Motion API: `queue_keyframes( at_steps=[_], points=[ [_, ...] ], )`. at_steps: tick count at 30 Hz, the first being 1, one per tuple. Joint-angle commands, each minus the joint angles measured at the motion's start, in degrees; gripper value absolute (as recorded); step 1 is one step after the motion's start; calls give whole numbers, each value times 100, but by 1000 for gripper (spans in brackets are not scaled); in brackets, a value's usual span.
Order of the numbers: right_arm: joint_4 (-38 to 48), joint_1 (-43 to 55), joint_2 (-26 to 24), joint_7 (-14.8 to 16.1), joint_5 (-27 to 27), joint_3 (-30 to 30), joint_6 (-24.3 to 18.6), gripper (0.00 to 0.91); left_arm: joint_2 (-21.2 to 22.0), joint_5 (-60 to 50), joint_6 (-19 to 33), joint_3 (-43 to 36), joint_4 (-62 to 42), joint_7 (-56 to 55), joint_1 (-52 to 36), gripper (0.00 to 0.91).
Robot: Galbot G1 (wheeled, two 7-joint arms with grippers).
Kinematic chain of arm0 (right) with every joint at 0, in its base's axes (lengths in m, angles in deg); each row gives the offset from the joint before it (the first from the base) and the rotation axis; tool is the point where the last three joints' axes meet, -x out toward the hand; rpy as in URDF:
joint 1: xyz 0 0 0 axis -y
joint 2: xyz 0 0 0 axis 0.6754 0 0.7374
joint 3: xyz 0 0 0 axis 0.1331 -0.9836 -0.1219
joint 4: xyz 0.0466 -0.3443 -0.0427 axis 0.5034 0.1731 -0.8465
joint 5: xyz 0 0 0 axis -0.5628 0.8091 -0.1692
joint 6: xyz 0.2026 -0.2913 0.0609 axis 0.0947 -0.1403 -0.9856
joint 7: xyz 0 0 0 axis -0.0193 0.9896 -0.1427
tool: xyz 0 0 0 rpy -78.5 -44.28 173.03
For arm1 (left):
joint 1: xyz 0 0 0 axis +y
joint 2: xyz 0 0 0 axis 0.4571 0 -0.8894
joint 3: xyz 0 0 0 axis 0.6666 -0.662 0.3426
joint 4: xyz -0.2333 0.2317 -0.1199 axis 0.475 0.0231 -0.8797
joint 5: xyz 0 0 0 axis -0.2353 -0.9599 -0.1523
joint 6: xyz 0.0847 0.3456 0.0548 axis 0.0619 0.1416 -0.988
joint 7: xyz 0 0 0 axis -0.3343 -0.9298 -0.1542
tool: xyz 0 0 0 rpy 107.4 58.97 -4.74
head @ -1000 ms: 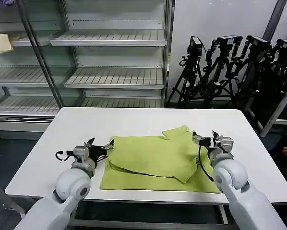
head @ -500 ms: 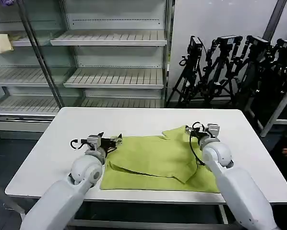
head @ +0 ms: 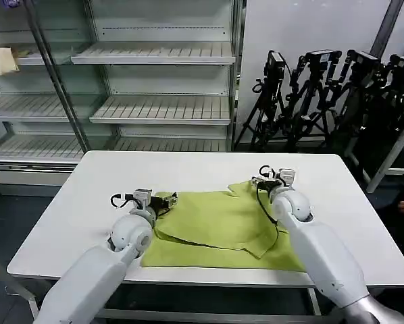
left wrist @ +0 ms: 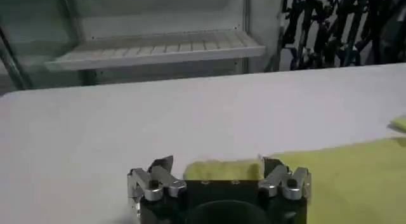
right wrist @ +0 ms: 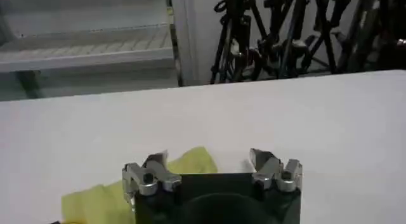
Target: Fold and organize the clothes.
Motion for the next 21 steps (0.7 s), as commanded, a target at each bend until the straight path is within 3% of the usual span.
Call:
queue_keyframes(
  at_steps=[1, 2, 3, 4, 6, 9, 21],
  points=[
    [487, 182, 140, 54, -68, -122, 9, 867, 66, 379, -1, -103, -348, 8, -167, 907],
    [515, 187, 147, 73, -93, -132, 8, 615, 77, 399, 0, -99, -367, 11, -173, 887],
    [517, 188, 152, 80, -106, -134, 8, 343, 90, 408, 1, -96, -380, 9, -175, 484],
    [537, 187, 153, 86, -120, -134, 7, 202, 95, 421, 3, -92, -387, 8, -170, 322],
    [564, 187, 172, 110, -160, -142, 6, 0, 94, 456, 4, -91, -385, 11, -156, 111],
    [531, 162, 168, 139, -163, -148, 4, 0, 91, 517, 5, -84, -387, 15, -142, 40],
    [183, -9, 121, 196, 4, -117, -120, 0, 82, 595, 11, 8, -339, 52, -91, 40]
  ],
)
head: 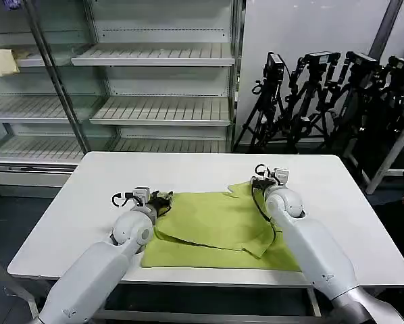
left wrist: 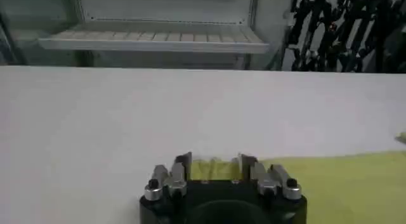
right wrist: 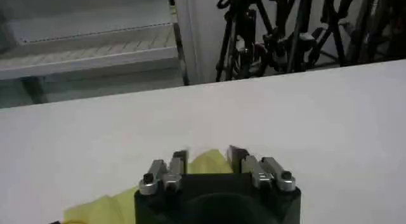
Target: Fold and organize the clothes.
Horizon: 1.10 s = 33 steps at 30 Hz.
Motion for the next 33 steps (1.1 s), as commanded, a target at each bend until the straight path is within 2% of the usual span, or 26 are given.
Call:
queue_keyframes(
  at_steps=[1, 12, 19, 24, 33],
  points=[
    [-155, -62, 15, 38, 133, -23, -90, 0, 7, 118, -12, 28, -1, 33, 37, 40],
    [-445, -39, -14, 74, 393, 123, -633, 0, -46, 76, 19, 255, 213, 167, 48, 40],
    [-939, -173, -105, -79, 601, 179, -1067, 0, -122, 90, 57, 458, 473, 276, 111, 40],
    [-1500, -437, -300, -121, 616, 317, -1070, 0, -220, 102, 70, 550, 739, 283, 228, 40],
    [-2920, -1608, -830, -44, 735, 842, -1007, 0, -612, -169, 94, 844, 1629, 362, 925, 40]
  ],
)
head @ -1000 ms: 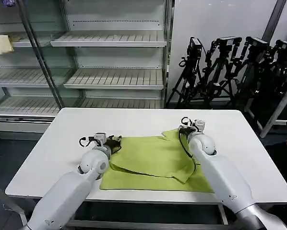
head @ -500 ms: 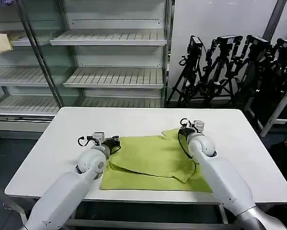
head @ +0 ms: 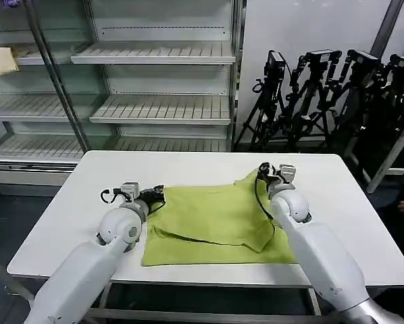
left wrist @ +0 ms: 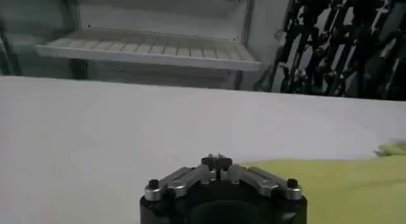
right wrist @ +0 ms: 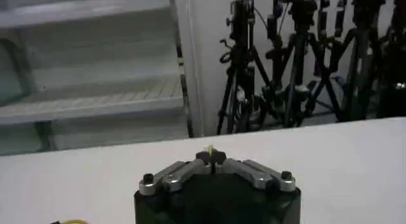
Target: Fold and organize the clothes.
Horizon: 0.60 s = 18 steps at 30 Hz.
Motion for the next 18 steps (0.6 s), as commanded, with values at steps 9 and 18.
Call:
queue_keyframes(
  at_steps=[9, 18],
  points=[
    [-2472, -2351, -767, 215, 325, 1028, -122, 0, -653, -453, 43, 485, 1662, 145, 1352, 40],
    [-3168, -3473, -949, 362, 377, 1695, -103, 0, -852, -858, 56, 614, 2643, 218, 2209, 40]
  ],
)
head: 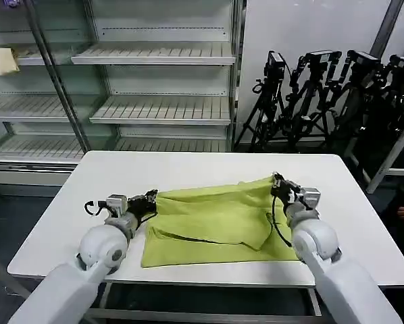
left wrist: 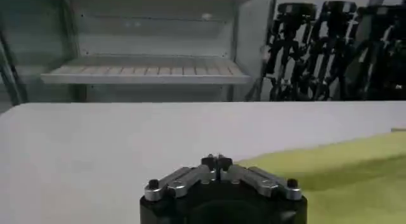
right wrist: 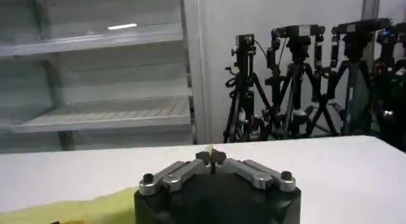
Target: Fold and organize the clothes.
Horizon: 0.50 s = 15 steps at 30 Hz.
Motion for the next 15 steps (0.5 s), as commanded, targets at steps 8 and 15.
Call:
queue_keyframes(
  at_steps=[8, 15],
  points=[
    [-1207, -1891, -84, 103, 277, 979, 85, 0, -249, -982, 37, 194, 1552, 196, 1887, 40],
    [-1224, -2031, 151, -117, 277, 944, 789, 826, -204, -1181, -48, 204, 1402, 239, 1936, 907]
  ],
)
